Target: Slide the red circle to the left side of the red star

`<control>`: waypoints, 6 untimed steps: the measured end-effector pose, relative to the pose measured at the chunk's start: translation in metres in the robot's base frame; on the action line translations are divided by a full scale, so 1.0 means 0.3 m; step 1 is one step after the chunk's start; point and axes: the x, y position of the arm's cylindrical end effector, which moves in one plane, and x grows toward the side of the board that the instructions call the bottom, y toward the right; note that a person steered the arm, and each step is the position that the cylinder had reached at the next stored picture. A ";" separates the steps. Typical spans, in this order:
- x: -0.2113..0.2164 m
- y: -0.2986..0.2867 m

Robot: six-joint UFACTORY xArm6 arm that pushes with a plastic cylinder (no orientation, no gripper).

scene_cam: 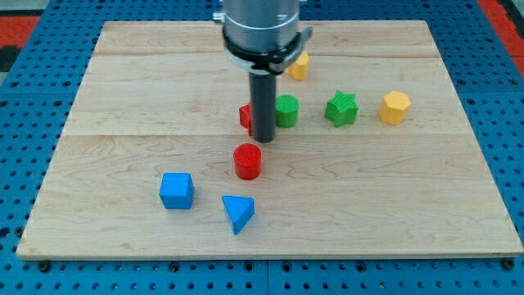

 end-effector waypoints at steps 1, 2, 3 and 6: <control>-0.005 0.085; -0.014 -0.101; -0.056 -0.189; -0.012 -0.011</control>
